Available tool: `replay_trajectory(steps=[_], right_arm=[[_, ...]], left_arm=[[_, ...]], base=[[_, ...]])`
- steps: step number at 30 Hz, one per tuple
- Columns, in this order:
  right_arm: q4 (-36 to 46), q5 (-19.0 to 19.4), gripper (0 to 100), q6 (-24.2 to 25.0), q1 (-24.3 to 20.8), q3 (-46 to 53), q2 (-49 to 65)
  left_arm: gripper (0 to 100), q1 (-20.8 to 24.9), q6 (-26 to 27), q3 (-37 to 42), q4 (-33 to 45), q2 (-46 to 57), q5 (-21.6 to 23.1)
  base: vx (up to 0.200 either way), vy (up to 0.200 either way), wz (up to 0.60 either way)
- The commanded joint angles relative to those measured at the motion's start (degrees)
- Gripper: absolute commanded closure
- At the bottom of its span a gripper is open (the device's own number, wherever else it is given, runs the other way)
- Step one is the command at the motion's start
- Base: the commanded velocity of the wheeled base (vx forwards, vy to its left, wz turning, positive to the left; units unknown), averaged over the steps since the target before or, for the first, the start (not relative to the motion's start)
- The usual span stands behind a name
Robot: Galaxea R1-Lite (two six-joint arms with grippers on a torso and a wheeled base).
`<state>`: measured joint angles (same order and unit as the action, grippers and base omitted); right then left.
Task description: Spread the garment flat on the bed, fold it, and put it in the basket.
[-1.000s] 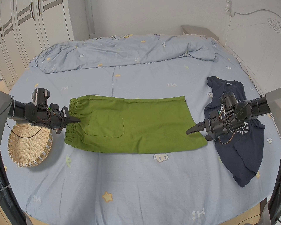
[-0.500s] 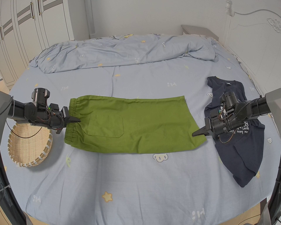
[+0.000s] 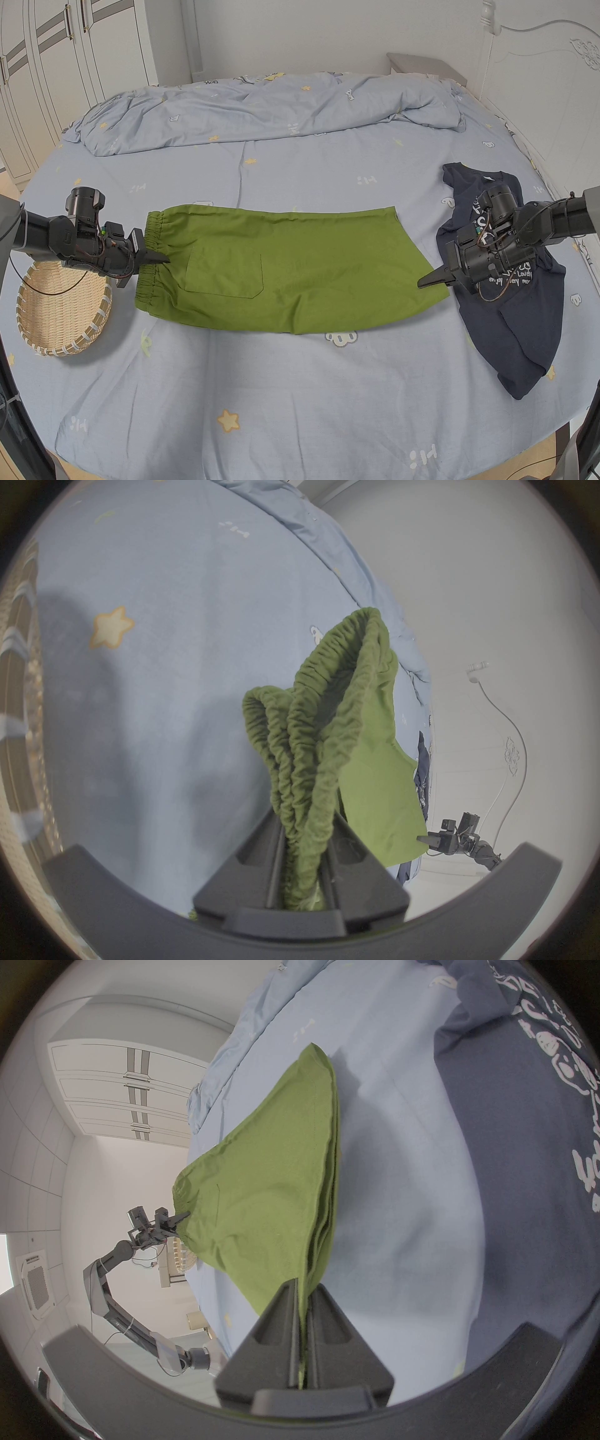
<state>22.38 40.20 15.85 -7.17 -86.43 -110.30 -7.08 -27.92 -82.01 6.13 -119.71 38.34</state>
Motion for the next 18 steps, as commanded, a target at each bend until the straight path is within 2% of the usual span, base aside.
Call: replay_trajectory(steps=[1,4,8,12,15,18], right_arm=[[3.1,0.0,100,0.2,-0.2,0.2,5.7],[8.4,0.0,100,-0.1,0.0,2.5,8.3],[8.1,0.2,100,-0.5,0.1,10.7,11.5],[4.6,0.2,100,-0.7,-0.1,19.1,14.2],[-0.4,0.1,100,-0.7,-1.2,28.0,16.8],[-4.3,0.0,100,-0.6,-2.4,34.1,18.5]], left_arm=[[100,-0.1,0.2,0.4,2.7,2.9,0.0],[100,-0.1,0.5,3.3,5.6,5.8,0.0],[100,-0.4,0.7,8.2,5.8,9.6,0.0],[100,-1.3,2.0,14.3,5.8,13.3,0.0],[100,-2.1,5.6,21.6,5.7,16.8,-0.1],[100,-2.3,7.0,26.9,5.5,19.3,-0.1]], base=[[0.000,0.000,0.00],[0.000,0.000,0.00],[0.000,0.000,0.00],[0.000,0.000,0.00],[0.000,0.000,0.00],[0.000,0.000,0.00]])
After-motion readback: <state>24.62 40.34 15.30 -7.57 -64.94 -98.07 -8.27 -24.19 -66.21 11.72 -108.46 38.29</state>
